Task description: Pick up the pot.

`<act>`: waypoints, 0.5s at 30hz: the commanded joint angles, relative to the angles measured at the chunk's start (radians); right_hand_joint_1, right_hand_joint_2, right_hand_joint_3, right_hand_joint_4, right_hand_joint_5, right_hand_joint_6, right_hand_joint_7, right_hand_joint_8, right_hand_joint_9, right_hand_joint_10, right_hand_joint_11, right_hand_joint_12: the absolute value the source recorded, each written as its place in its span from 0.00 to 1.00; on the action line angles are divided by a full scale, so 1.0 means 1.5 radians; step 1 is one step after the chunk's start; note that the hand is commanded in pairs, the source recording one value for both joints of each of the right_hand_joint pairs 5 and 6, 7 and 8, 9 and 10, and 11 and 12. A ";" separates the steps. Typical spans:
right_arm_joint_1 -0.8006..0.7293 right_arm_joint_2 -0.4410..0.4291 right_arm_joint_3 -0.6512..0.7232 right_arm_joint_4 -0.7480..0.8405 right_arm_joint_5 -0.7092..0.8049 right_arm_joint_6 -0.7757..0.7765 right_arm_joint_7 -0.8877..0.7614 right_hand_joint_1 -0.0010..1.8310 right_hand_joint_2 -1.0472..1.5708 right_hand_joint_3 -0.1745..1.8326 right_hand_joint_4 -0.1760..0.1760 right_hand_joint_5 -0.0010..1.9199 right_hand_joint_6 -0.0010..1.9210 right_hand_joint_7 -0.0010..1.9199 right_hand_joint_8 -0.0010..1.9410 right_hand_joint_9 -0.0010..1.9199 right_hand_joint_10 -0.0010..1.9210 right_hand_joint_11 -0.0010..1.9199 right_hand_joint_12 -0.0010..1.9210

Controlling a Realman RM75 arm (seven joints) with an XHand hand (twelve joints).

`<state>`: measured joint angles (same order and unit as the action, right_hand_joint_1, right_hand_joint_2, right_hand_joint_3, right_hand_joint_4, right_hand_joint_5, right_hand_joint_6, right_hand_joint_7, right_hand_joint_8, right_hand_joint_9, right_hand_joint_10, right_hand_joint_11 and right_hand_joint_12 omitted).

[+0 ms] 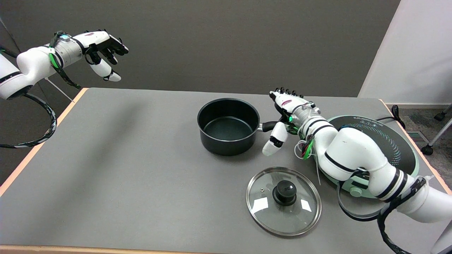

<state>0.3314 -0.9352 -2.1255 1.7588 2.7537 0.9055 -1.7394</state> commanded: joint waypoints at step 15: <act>-0.052 -0.062 0.039 -0.053 -0.087 0.107 0.013 0.69 0.13 0.56 0.15 0.01 0.01 0.01 0.01 0.01 0.01 0.01 0.01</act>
<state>0.3172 -0.9133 -2.0909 1.6908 2.7467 0.8363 -1.7361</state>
